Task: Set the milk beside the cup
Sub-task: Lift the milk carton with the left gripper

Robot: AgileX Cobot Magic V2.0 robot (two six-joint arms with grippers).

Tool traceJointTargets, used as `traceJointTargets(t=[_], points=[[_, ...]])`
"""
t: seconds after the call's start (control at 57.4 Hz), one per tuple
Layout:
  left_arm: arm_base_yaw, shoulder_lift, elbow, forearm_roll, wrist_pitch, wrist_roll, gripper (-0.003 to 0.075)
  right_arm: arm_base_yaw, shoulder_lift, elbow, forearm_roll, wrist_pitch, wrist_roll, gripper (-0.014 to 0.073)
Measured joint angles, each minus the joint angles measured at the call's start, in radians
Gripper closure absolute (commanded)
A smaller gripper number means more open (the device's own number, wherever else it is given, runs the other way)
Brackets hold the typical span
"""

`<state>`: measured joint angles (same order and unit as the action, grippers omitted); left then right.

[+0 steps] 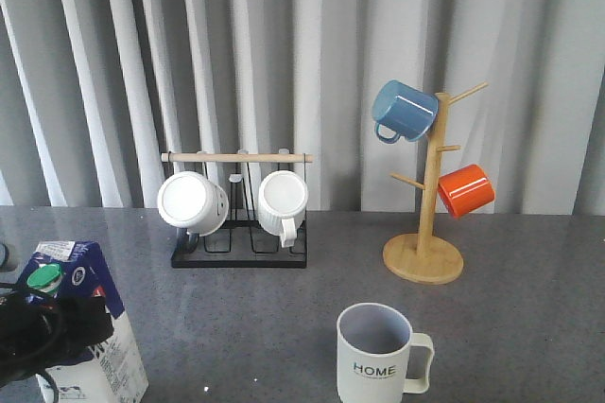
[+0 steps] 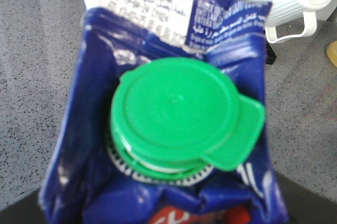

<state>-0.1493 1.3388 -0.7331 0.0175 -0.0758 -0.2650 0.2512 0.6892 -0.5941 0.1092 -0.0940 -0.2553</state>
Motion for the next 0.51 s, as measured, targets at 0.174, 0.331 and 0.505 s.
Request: traceJointTargets(t=[0.174,0.331,0.505], points=[[0.0,0.0,0.0,0.001,-0.014,0.043,0.0547,0.0,0.0,0.0,0.0,0.0,0.0,0.0601],[0.0,0.0,0.0,0.003,-0.049,0.131,0.0545,0.0,0.0,0.0,0.0,0.0,0.0,0.0601],[0.0,0.0,0.0,0.004,-0.053,0.141,0.0545,0.0,0.0,0.0,0.0,0.0,0.0,0.0601]])
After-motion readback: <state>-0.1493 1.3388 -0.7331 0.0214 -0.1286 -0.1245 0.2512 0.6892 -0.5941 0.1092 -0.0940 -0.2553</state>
